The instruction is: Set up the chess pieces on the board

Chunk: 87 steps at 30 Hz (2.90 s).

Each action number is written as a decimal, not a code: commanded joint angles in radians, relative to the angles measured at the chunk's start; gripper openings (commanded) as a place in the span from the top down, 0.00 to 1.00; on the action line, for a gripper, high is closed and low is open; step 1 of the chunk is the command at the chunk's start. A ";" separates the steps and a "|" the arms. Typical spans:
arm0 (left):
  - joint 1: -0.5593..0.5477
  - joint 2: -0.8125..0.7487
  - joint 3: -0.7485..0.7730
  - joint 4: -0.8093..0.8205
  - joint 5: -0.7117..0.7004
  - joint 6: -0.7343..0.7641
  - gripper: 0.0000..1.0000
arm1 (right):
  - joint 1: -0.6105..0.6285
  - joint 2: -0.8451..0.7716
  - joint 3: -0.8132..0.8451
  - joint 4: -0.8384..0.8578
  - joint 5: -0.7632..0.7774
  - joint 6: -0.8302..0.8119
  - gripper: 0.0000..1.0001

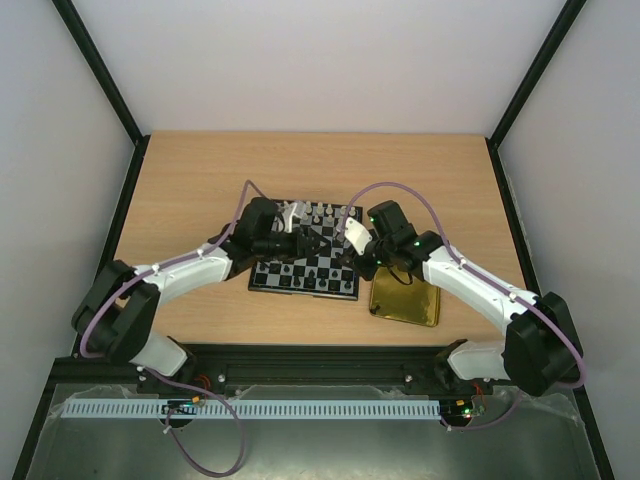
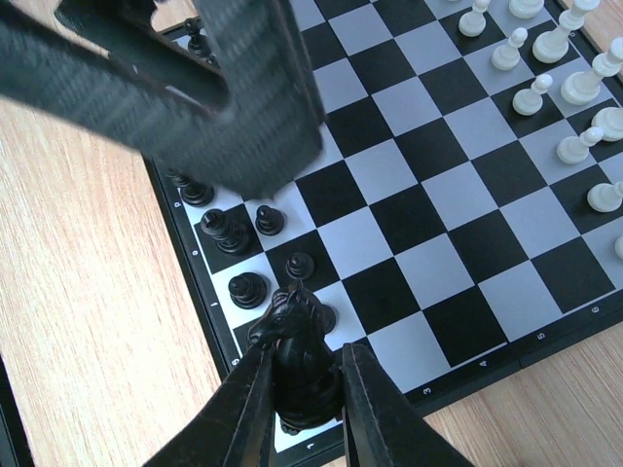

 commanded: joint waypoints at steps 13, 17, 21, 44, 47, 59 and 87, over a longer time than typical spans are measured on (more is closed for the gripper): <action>-0.071 0.105 0.087 0.070 0.053 -0.022 0.64 | 0.011 0.004 -0.019 0.006 -0.010 0.000 0.82; -0.080 0.117 0.096 0.066 0.062 -0.014 0.67 | 0.011 0.000 -0.020 0.005 -0.012 0.000 0.82; -0.081 0.129 0.098 0.069 0.065 -0.012 0.70 | 0.011 -0.002 -0.019 0.002 -0.018 0.000 0.82; -0.052 -0.041 0.122 -0.187 -0.135 0.217 0.91 | -0.128 -0.148 0.034 -0.065 -0.181 0.049 0.38; -0.066 -0.117 0.128 -0.302 -0.256 0.311 0.91 | -0.156 -0.157 0.094 -0.131 -0.271 0.089 0.36; -0.095 -0.338 0.078 -0.621 -0.591 0.379 0.90 | -0.192 -0.159 -0.071 0.041 -0.271 0.178 0.35; -0.051 -0.092 0.069 -0.751 -0.562 0.404 0.92 | -0.192 -0.162 -0.092 0.001 -0.240 0.079 0.28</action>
